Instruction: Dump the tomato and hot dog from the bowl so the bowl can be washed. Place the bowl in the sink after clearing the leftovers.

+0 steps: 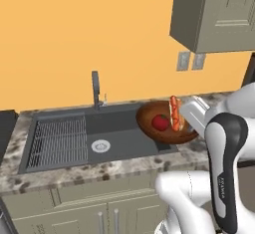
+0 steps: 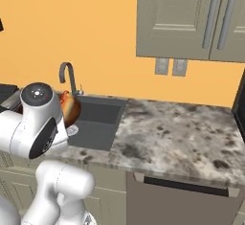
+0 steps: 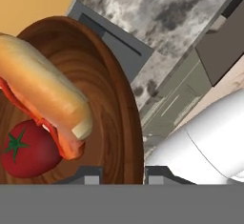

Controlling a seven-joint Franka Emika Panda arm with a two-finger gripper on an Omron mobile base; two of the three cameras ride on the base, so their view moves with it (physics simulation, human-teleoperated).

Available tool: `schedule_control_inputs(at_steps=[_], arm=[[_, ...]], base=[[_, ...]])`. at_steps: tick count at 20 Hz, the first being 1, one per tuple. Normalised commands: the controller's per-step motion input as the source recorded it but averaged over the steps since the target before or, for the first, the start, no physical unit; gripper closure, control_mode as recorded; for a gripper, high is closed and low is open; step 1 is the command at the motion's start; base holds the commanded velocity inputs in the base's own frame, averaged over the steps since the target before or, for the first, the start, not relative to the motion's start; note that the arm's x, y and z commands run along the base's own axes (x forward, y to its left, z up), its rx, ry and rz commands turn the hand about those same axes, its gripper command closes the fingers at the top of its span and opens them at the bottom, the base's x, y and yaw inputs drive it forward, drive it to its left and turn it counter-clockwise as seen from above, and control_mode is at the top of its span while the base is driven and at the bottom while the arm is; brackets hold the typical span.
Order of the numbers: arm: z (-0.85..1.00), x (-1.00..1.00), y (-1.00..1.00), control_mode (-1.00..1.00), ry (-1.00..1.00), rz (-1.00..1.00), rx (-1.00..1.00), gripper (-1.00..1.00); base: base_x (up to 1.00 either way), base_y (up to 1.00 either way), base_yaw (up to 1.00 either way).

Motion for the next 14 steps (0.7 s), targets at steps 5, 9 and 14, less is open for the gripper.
schedule_control_inputs(at_steps=[5,9,14], arm=[[0.0,0.0,0.0,1.0,0.0,0.0,0.0,1.0],[0.0,0.0,0.0,1.0,0.0,0.0,0.0,1.0],[0.0,0.08,0.22,-1.0,0.0,-0.01,-0.02,1.0]], base=[[0.53,0.17,0.0],[0.55,0.19,0.0],[0.1,0.02,-0.01]])
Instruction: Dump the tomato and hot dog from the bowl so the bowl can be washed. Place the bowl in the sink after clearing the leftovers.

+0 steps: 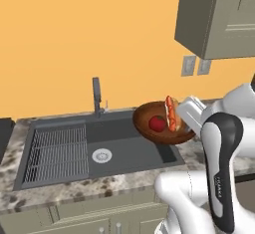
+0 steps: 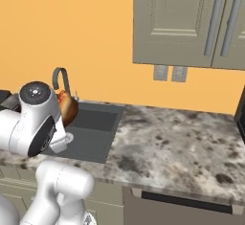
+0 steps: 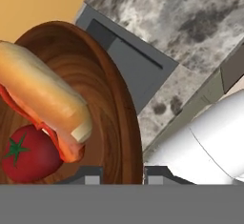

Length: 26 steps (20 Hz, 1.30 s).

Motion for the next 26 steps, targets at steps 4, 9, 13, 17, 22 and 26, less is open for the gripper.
schedule_control_inputs(at_steps=[4,9,13,17,22,26], arm=[[0.0,0.19,0.84,-1.0,0.0,0.0,-0.07,1.0],[-0.07,0.29,0.83,-1.0,0.0,0.0,-0.08,1.0],[-0.32,0.29,0.6,-1.0,0.06,0.02,-0.08,1.0],[-0.18,0.16,0.41,-1.0,0.04,0.05,-0.03,1.0],[-0.11,0.29,0.59,-1.0,0.01,0.07,-0.06,1.0],[-0.21,0.31,0.5,-1.0,0.0,0.09,-0.16,1.0]], base=[[0.0,0.0,0.0],[0.0,0.0,0.0],[0.0,0.0,0.0],[0.0,0.0,0.0],[0.0,0.0,0.0],[0.0,0.0,0.0]])
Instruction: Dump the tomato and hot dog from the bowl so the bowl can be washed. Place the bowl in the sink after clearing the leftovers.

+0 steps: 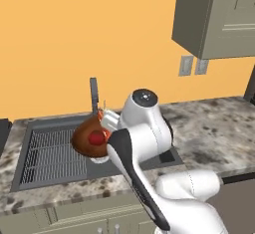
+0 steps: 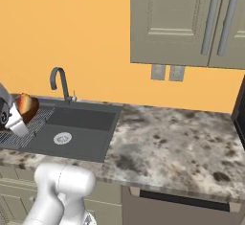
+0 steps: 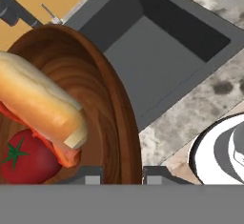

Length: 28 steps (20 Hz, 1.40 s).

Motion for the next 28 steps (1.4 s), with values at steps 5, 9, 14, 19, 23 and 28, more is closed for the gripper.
schedule_control_inputs(at_steps=[5,9,14,19,23,28], arm=[[-0.29,0.46,0.29,-1.0,0.0,0.03,-0.2,1.0],[-0.17,0.41,0.16,-1.0,0.0,0.01,-0.07,1.0],[-0.07,0.4,0.22,-1.0,0.0,0.0,0.0,1.0],[-0.4,0.32,0.33,-1.0,0.0,0.0,-0.02,1.0],[-0.38,0.26,0.21,-1.0,-0.03,0.0,0.0,1.0],[-0.2,0.39,0.18,-1.0,0.0,0.0,-0.06,1.0]], base=[[0.0,0.0,0.0],[0.0,0.0,0.0],[0.0,0.0,0.0],[0.0,0.0,0.0],[0.0,0.0,0.0],[0.0,0.0,0.0]])
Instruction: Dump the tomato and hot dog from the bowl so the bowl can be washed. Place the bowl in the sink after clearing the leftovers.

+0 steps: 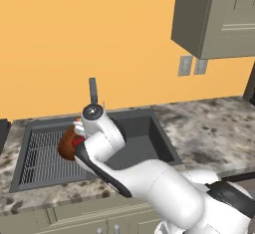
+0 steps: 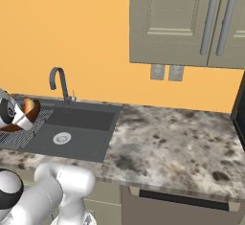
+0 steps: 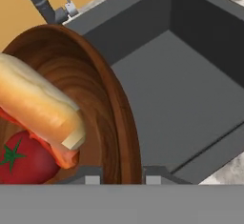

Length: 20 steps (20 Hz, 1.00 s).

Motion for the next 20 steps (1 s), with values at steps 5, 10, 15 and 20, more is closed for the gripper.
schedule_control_inputs(at_steps=[5,10,15,20], arm=[[-0.12,0.34,0.2,-1.0,0.0,0.0,-0.07,1.0],[-0.13,0.16,0.23,-1.0,0.0,0.0,-0.12,1.0],[-0.14,0.26,0.14,-1.0,0.0,0.0,-0.1,1.0],[-0.08,0.28,0.05,-1.0,0.0,0.0,-0.12,1.0]], base=[[0.0,0.0,0.0],[0.0,0.0,0.0],[0.0,0.0,0.0],[0.0,0.0,0.0]])
